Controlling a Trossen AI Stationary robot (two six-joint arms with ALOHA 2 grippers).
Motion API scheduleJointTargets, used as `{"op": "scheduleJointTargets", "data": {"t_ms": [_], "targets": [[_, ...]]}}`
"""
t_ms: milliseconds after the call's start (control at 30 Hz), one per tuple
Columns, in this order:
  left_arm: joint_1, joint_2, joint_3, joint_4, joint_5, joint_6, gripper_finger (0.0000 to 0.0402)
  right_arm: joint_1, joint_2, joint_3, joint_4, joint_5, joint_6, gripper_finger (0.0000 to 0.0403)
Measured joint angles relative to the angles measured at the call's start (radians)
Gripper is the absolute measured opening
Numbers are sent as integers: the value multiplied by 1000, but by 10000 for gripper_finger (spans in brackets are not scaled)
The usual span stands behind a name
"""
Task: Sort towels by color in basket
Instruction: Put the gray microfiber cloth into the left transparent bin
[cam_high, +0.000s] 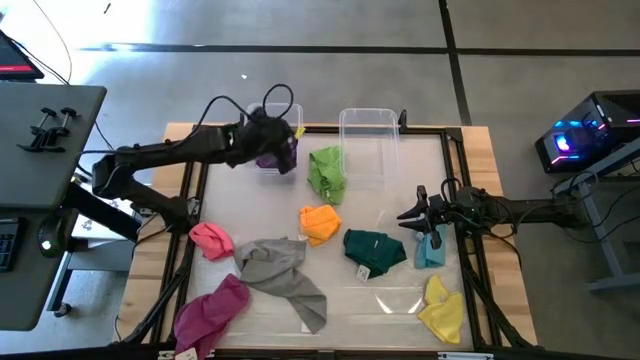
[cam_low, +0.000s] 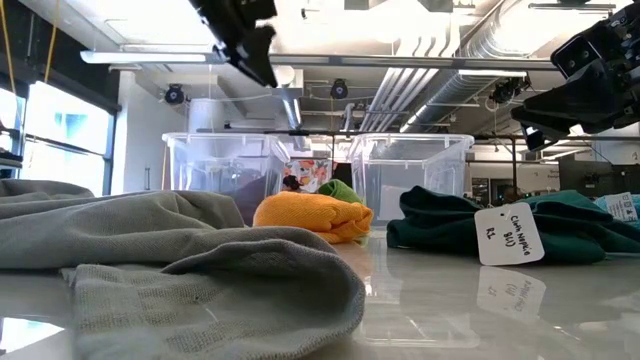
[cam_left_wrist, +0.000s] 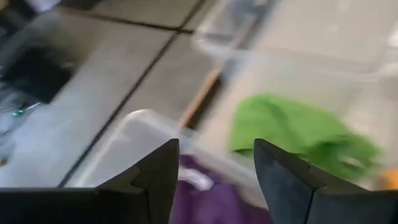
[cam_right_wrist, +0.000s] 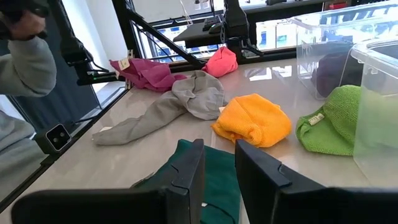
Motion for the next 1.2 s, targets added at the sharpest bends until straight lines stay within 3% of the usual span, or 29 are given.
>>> {"op": "scheduleJointTargets", "data": {"t_ms": [167,433,633,833,933,1200], "targets": [[-118,-37,-44,9,169,-86,191,0,0,0,0,0,0,82],[-468,-54,-139,159,177,-132,190,0,0,0,0,4,0,82],[-741,-9,-198,342,33,-131,190,0,0,0,0,4,0,82],[-927,51,-198,345,-196,-337,190,0,0,0,0,4,0,82],[-976,79,-198,325,-258,-480,190,0,0,0,0,3,0,82],[-1015,231,-198,202,-267,-845,190,0,0,0,0,3,0,82]]}}
